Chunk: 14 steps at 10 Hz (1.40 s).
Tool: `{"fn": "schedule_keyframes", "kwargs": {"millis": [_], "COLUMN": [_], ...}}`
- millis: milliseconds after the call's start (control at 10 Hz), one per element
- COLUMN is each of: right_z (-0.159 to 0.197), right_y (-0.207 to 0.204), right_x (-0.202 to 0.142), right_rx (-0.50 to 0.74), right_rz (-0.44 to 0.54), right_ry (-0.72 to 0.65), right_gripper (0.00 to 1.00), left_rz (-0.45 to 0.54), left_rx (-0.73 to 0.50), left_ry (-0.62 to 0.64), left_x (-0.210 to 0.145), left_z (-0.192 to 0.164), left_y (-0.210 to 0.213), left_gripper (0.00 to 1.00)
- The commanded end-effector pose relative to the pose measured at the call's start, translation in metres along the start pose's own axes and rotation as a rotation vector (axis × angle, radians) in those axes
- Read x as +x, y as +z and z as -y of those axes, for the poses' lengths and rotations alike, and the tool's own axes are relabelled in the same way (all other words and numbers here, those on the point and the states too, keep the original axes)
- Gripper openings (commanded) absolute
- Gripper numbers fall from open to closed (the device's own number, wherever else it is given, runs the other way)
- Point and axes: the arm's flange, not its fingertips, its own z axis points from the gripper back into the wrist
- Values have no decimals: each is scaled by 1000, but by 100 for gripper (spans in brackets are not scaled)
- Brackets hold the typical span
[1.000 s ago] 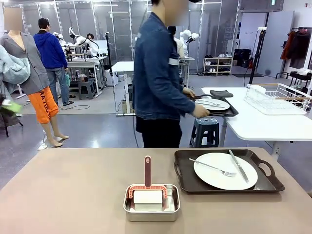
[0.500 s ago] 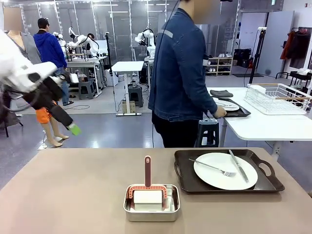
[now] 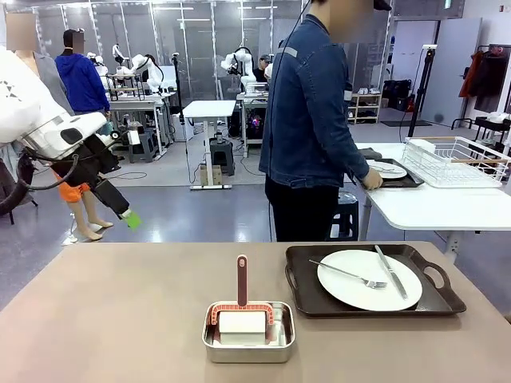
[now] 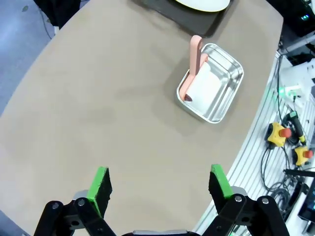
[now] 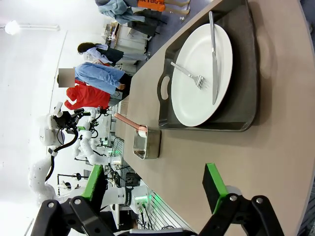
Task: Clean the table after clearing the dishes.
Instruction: When the left (or right) Handle tray is removed, use the left hand (or right hand) to clean the left (or right) side of the table with the Lint Roller.
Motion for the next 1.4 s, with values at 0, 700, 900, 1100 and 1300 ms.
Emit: {"fn": "schedule_keyframes", "kwargs": {"millis": [0,700,900,1100,1300], "right_z": [-4,-4,-4,-4,-4], "right_y": [1,1,1,1,1], "right_x": [-1,-1,-1,-1,-1], "right_rx": [11,11,11,11,11], "right_rz": [2,2,2,2,2], "right_ry": [-2,-2,-2,-2,-2], "right_gripper": [100,100,100,100,100], "left_rz": [-3,-387,-467,-500,-521], "left_rx": [-1,-123,-126,-173,-183], "left_ry": [-1,-471,-479,-444,-465], "left_x": [0,165,195,210,206], "left_z": [0,54,55,48,48], "left_y": [-2,-110,-142,-168,-188], "left_gripper": [100,100,100,100,100]}}
